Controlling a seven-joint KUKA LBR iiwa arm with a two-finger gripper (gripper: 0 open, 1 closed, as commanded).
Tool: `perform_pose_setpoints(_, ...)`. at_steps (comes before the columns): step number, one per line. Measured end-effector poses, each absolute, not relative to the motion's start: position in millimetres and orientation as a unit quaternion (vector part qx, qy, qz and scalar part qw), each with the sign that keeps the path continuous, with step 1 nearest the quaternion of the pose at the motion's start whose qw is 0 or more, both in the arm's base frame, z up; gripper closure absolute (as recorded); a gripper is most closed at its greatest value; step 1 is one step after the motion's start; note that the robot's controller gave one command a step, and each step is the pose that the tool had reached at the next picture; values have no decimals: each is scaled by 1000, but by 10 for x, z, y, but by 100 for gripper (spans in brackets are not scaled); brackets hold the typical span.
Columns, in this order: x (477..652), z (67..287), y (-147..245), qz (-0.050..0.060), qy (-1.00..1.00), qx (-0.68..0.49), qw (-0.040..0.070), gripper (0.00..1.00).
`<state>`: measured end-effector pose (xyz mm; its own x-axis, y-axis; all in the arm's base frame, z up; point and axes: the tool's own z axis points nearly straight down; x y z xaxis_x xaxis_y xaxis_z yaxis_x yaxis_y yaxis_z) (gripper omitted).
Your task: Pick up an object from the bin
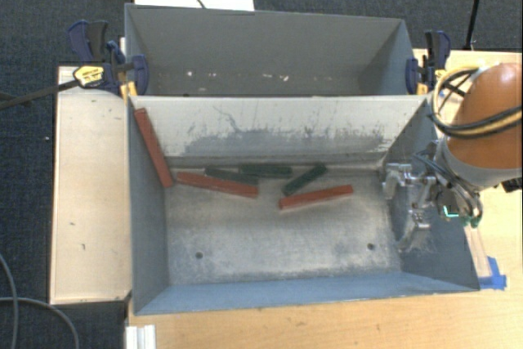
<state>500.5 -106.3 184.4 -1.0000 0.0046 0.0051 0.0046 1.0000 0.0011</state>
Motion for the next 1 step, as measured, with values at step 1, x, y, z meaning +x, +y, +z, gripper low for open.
perform_pose_setpoints(1, 5024, 1878, -1060, 0, -1000, 0, -1, 0)
